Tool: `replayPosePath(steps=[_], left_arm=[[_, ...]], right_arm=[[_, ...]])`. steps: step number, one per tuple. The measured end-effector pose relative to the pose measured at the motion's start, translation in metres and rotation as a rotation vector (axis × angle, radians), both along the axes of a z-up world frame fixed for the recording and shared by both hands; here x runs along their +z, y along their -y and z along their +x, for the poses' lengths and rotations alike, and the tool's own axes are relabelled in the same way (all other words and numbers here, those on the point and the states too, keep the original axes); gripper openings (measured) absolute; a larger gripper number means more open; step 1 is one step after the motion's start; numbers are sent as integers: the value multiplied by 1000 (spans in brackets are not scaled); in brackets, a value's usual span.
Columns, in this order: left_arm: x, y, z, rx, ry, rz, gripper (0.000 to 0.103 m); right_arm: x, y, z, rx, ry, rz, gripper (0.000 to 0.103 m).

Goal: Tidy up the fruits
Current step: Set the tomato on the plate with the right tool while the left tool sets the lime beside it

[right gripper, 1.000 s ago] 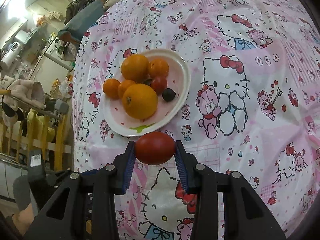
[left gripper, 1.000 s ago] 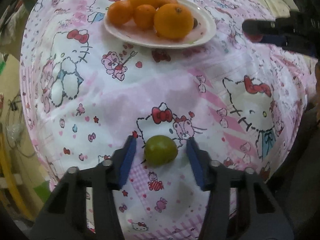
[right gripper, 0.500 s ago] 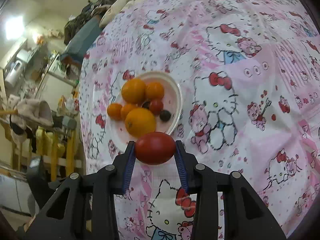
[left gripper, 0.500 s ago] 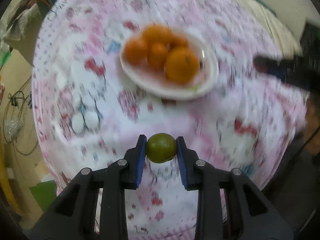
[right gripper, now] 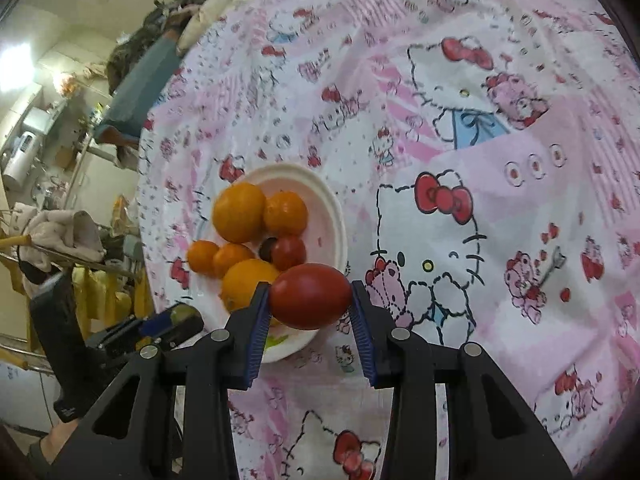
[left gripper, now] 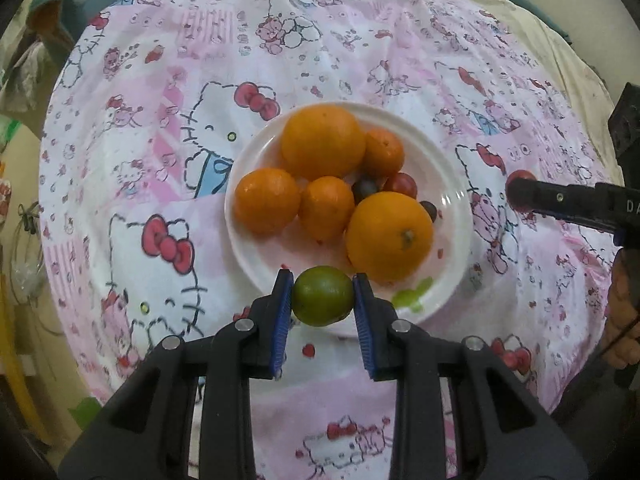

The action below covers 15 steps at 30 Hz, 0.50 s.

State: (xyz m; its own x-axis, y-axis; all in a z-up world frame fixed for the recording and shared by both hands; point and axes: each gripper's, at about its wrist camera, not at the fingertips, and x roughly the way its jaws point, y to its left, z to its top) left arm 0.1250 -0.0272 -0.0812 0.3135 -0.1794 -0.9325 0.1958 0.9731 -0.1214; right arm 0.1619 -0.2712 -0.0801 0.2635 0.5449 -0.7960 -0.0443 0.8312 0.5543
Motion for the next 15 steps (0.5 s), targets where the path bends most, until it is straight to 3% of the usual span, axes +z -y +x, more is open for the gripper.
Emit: replayPosePath(steps=[15], left_arm=[[-16,13,9,-31,-28,29,26]], right_arm=[[-28,-31,23,62,-15,-28,41]])
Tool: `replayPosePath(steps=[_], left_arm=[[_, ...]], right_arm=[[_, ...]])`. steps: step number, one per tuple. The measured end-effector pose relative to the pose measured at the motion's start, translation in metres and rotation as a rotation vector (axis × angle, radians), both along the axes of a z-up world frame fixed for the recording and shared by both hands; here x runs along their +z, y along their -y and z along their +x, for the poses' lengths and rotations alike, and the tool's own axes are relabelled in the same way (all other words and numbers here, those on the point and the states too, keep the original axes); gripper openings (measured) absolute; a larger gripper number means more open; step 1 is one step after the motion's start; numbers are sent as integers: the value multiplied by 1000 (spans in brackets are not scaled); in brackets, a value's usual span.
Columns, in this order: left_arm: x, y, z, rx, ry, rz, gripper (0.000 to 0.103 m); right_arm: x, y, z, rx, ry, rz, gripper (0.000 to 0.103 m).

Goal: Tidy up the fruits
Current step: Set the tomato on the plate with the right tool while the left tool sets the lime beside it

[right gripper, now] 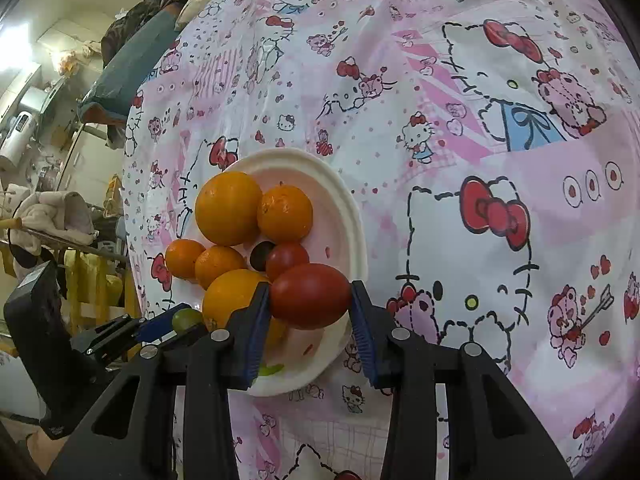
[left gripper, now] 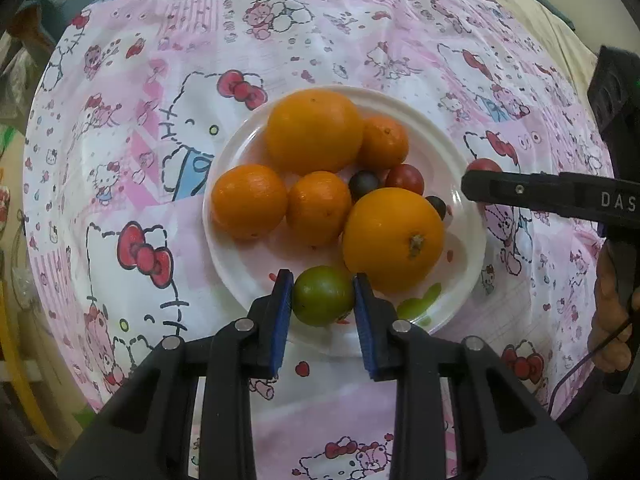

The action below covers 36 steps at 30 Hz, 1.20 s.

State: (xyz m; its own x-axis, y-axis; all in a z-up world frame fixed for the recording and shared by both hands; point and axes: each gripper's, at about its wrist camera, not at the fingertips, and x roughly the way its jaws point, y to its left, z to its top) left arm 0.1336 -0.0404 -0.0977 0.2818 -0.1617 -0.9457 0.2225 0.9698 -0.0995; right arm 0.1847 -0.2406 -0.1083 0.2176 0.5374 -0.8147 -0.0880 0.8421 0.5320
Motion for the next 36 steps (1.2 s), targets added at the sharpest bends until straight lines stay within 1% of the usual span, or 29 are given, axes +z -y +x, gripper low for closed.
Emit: replayPosePath(steps=[4,10,16,18,20,22,23,24,25,27,29,32,34,36], left_arm=[[0,5,0,-20,5,27,27],[0,6,1,-15,3,40,29],[0,3,2,6,9,60,45],[0,2,2,17,10,68,56],[0,1,2,25,12,72,60],[1,1,3,30,7,70,63],[1,0,3,35,5,68,68],[2,-1,3,43,6,59,70],[5,-2,3,50,9,37,77],[10,-2,2,58,20,11,89],[14,-1,1,59,32,-2,91],[18,-1,-1,69,36,5,91],[25,-2,-5,83,65,2,91],[35,-3,-10,97,96,-3,91]], right_arm=[[-1,1,0,-4,0,2,42],[1,0,-1,-5,2,-1,43],[2,-3,-1,-2,10,0,43],[4,-3,-2,-1,18,2,43],[6,-4,-1,6,22,1,49],[10,-4,-1,10,30,5,58],[12,-4,-1,8,37,7,62],[15,-4,-1,4,45,2,72],[17,-4,-1,1,52,-5,82],[23,-4,-3,-2,82,-18,90],[28,-4,-3,3,100,-32,92],[39,-3,-6,0,126,-45,94],[49,0,-9,-11,153,-55,98],[60,4,-13,-22,185,-57,98]])
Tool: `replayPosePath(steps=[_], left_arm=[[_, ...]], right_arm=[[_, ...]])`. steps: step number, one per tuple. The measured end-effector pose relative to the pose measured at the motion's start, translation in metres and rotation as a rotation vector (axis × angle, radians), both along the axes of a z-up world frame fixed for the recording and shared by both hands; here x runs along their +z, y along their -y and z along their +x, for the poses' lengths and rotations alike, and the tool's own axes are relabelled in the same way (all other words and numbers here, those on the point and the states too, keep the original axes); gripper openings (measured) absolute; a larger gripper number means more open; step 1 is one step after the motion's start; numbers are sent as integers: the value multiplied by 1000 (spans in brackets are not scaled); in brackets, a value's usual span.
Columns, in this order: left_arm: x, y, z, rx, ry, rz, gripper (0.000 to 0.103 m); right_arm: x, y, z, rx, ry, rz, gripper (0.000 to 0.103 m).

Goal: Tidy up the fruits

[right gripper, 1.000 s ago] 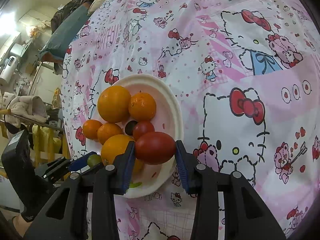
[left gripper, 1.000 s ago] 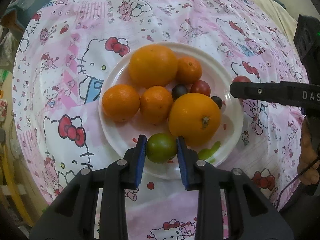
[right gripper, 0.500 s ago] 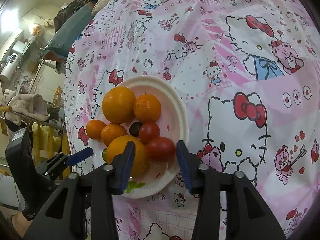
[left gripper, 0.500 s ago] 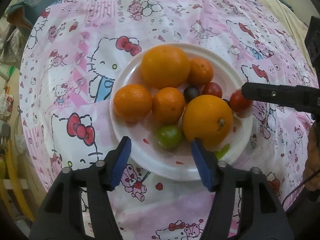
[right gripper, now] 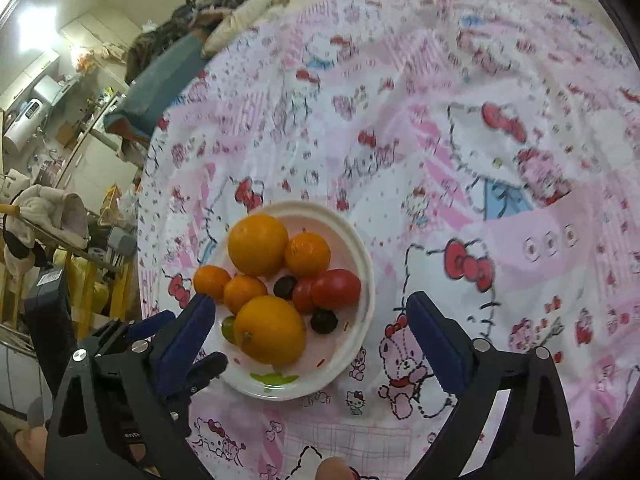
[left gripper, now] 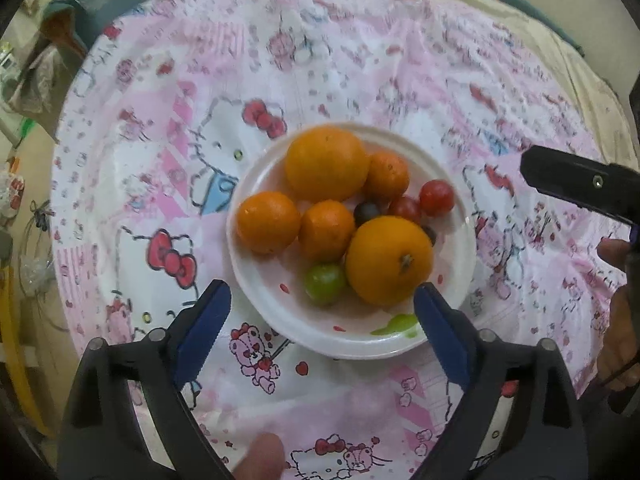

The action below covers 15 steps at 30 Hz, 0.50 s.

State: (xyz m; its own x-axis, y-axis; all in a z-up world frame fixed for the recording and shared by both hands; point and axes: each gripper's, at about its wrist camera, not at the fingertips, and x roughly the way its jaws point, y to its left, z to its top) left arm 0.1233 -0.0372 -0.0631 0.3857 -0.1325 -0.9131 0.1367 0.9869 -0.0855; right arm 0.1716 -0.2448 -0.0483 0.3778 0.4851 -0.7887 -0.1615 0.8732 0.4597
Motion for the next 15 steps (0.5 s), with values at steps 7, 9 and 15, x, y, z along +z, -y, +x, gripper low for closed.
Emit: replayPosePath(steps=[7,9,15], left_arm=[[42,-14,-26,80,112,4,91],[53,-17,-32,72,138,22,93],[78,-30,-66,102,210,22,103]], right_arm=[[34,13,-29,-32,110,-7,101],[40,14,-43,-32,135,-14,103],[53,11,-87,-24,201,-47,103]])
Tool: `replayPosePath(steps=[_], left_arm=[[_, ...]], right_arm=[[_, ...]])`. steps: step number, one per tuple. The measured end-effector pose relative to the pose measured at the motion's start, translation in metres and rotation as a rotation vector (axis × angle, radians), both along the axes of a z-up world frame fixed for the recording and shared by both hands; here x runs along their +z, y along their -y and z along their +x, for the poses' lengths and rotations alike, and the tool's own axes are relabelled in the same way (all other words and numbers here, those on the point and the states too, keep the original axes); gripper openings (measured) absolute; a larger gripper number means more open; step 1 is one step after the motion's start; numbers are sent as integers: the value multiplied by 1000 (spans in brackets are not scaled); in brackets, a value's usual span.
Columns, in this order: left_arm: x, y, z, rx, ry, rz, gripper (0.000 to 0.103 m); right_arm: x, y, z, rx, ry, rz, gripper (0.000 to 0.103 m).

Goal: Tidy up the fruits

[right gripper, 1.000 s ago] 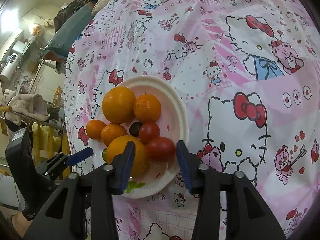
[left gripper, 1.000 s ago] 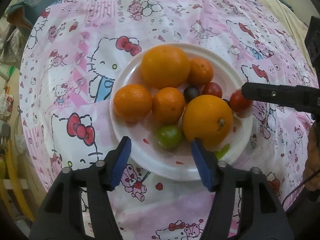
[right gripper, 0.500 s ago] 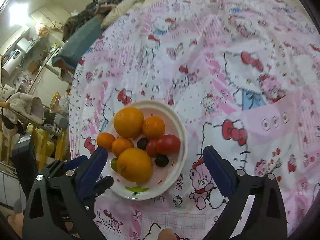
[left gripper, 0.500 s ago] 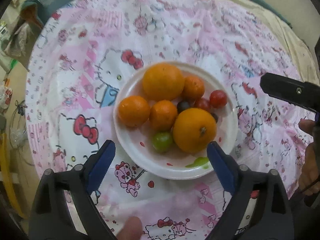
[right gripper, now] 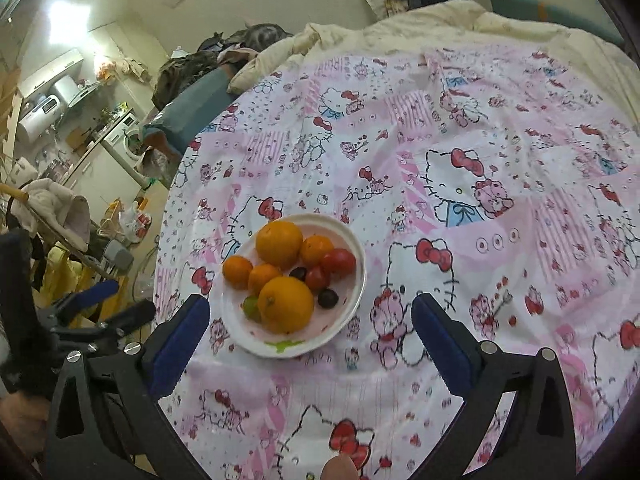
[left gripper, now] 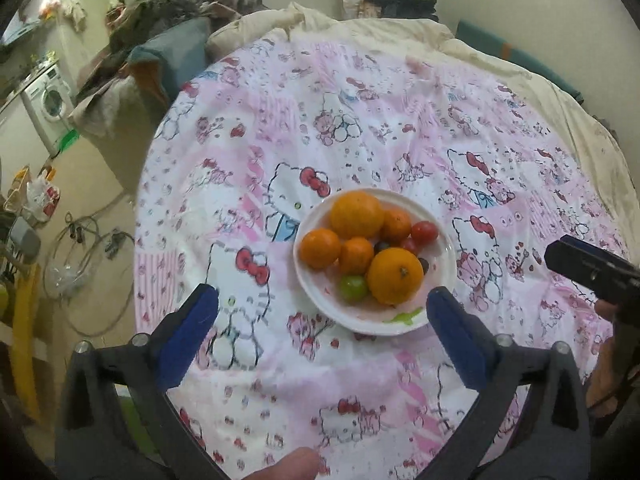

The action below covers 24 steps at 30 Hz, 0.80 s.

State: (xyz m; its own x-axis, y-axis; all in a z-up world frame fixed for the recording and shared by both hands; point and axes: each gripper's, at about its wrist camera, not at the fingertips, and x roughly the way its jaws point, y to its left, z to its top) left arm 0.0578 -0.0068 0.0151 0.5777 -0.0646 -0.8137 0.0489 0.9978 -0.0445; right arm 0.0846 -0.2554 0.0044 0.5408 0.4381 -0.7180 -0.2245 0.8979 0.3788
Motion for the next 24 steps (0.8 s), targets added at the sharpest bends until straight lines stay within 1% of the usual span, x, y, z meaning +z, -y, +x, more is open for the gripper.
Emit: replayPosePath(steps=[3,7,11,13,15,17,19,22,24], left_arm=[[3,0,-15,19,15,-12,103],[6,1,-38,42,82,8,103],[2,-1,-49,69,96,3,103],[-1,-3,-52,76,92,-11,103],[-4,-3,-53,75,94,-6,103],[-3,-3,-54,84,113,20,103],[-2,-5,-54,100,129,24,103],[-7,-9,-49,116,111,22,103],[-10,-9,-47,117,104,18,103]], right_arm=[[3,-2,-18,-24,47,-39,103],[0,1,-36,-58,46,-43,103],[-1,4,-51,-94,65,-50,103],[-2,3,-56,-104,77,-54,103],[-6,-2,-56,-79,81,-52,103],[-9,-10,-55,-61,93,-90,103],[-13,-16,-53,-58,99,-124,103],[-20,-23,-49,-59,91,-142,103],[-19,-28,-49,-60,116,-170,103]])
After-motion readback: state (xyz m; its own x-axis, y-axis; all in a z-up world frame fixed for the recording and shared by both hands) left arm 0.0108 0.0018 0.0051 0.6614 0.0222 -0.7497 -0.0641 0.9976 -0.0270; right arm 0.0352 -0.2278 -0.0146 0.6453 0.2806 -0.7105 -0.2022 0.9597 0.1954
